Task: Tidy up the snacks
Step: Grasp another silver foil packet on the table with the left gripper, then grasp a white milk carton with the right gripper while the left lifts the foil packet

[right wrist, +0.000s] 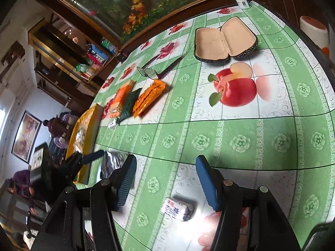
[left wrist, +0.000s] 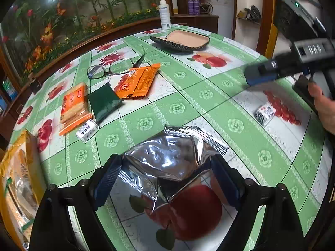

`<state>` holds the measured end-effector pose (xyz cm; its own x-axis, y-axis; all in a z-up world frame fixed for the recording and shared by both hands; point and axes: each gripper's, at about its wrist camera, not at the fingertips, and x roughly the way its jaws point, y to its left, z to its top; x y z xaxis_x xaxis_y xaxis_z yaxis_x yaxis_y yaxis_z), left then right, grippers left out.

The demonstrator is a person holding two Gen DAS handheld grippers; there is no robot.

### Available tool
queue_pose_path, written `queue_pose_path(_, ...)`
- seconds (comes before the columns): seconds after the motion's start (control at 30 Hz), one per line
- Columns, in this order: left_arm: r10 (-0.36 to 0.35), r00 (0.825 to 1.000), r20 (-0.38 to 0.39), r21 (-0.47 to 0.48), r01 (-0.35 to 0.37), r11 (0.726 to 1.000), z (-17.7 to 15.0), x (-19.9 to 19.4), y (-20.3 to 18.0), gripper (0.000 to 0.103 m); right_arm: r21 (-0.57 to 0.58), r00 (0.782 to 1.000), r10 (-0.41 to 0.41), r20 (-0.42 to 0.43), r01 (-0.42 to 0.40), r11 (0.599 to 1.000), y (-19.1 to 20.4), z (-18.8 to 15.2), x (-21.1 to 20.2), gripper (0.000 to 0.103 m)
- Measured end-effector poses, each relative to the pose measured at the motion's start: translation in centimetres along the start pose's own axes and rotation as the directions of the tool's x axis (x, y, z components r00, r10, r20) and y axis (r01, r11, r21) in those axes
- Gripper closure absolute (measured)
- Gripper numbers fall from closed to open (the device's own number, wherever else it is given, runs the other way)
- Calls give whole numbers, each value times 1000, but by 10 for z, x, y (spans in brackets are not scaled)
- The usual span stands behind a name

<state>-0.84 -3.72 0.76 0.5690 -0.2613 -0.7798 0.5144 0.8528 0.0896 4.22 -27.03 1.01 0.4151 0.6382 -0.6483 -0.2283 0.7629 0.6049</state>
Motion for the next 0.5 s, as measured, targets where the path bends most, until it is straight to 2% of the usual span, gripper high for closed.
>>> queue_pose_path(0.07,-8,1000,2,-15,8,1000,-2,-1,0,18,-12,1000,-13,-22,13,1000,-2,-3,2,40)
queue_pose_path(0.1,-14,1000,-5,-15,14,1000,-3,0,-2,28,-20,999,-23,-34,22,1000,-3,-5,4,40)
queue_pose_path(0.17,-2,1000,-17,-11,2,1000,-6,0,-6,38,-42,997,-46,-61,44,998,-5,-12,7,41)
queue_pose_path(0.3,-45,999,-28,-69,43,997,-9,-2,-5,43,-112,996,-55,-76,46,993,1,-22,5,41)
queue_pose_path(0.4,-32,999,-30,-81,30,996,-9,-1,-6,43,-203,993,-72,-89,52,978,12,-34,5,42)
queue_pose_path(0.47,-28,999,-39,-84,24,996,-7,-1,-7,42,-285,990,-100,-96,69,956,23,-44,5,42)
queue_pose_path(0.5,-25,999,-36,-71,23,997,-5,-4,-8,37,-313,989,-110,-94,76,947,27,-46,5,42)
